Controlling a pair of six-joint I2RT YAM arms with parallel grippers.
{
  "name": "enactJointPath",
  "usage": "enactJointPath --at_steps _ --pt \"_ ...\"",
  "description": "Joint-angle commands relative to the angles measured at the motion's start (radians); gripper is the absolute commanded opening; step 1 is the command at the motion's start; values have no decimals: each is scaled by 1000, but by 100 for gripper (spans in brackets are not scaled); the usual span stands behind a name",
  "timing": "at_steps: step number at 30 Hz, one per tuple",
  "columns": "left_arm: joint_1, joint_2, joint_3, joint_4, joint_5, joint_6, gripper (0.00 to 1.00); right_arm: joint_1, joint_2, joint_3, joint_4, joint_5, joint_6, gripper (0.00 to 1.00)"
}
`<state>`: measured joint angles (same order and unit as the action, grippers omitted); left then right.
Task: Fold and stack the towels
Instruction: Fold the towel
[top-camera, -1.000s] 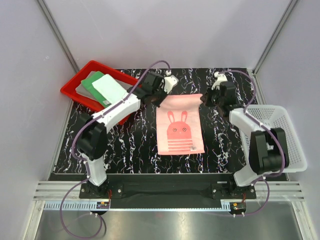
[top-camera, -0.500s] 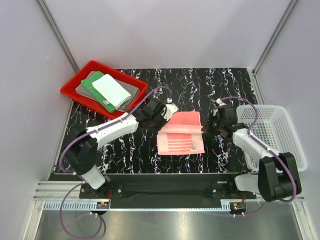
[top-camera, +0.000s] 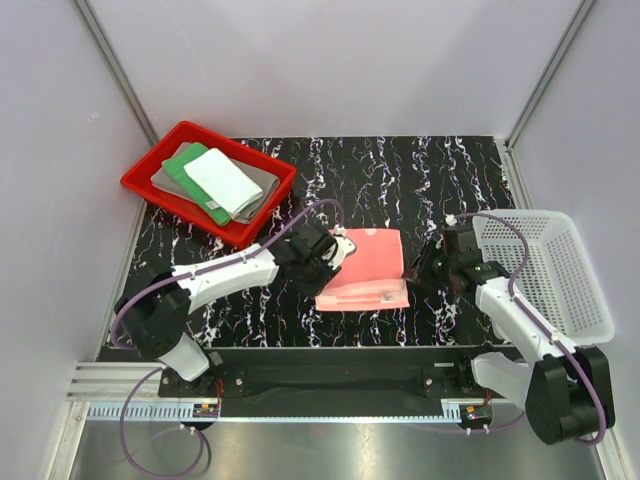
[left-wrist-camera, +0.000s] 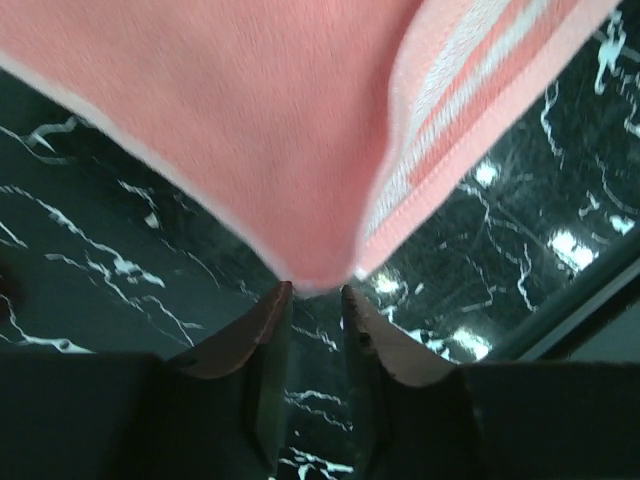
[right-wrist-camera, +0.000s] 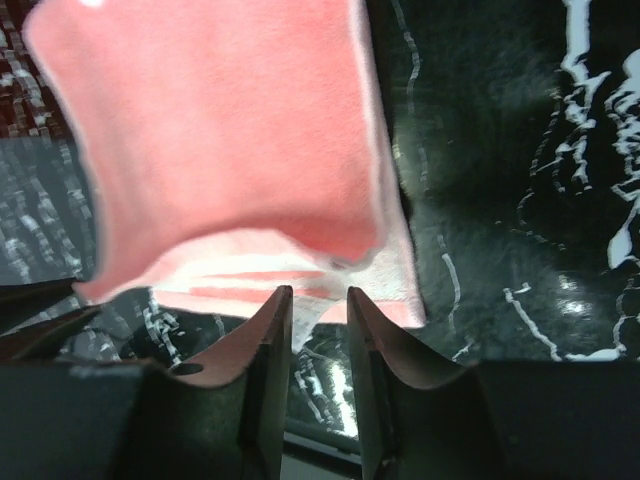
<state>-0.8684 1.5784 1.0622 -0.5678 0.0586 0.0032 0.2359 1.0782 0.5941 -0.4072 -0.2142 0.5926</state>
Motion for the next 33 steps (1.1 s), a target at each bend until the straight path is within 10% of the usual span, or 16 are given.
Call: enactJointPath --at_steps 1,7,33 --pt "-3 -110 -14 -26 15 -54 36 6 -73 19 -10 -53 45 36" --pt "28 -155 -12 66 -26 -169 59 5 67 131 -11 -21 -5 36" --pt "128 37 -208 276 124 -563 48 17 278 16 -12 -13 30 33"
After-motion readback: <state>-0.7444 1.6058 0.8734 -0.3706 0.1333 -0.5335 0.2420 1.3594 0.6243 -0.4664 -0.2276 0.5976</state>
